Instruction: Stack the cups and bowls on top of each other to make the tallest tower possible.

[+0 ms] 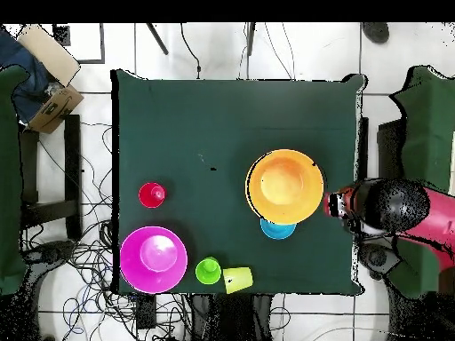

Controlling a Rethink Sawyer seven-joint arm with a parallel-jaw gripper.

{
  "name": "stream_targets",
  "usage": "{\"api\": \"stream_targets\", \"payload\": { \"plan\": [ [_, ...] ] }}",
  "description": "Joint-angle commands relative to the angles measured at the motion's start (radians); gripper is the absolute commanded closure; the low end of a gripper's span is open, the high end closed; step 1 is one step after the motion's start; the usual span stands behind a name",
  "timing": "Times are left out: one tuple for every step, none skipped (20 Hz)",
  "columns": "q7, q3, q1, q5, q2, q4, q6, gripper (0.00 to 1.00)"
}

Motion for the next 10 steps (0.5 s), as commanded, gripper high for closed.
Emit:
{"api": "stream_targets", "payload": {
  "plan": [
    [-0.478,0.157,-0.046,-0.119,0.203,-0.195,0.141,0.00],
    [-0.491,0.169,-0.064,-0.117,0.223,-0.203,0.135,0.00],
    [-0.501,0.182,-0.080,-0.120,0.240,-0.205,0.128,0.00],
    [-0.505,0.186,-0.085,-0.133,0.261,-0.221,0.122,0.00],
    [-0.509,0.190,-0.090,-0.143,0.277,-0.225,0.114,0.00],
    [-0.512,0.192,-0.090,-0.152,0.299,-0.246,0.117,0.00],
    [-0.507,0.198,-0.095,-0.148,0.316,-0.252,0.111,0.00],
    [-0.510,0.200,-0.092,-0.153,0.336,-0.274,0.115,0.00],
    [-0.507,0.202,-0.092,-0.157,0.351,-0.283,0.111,0.00],
    [-0.508,0.208,-0.094,-0.152,0.369,-0.298,0.114,0.00]
  ]
}}
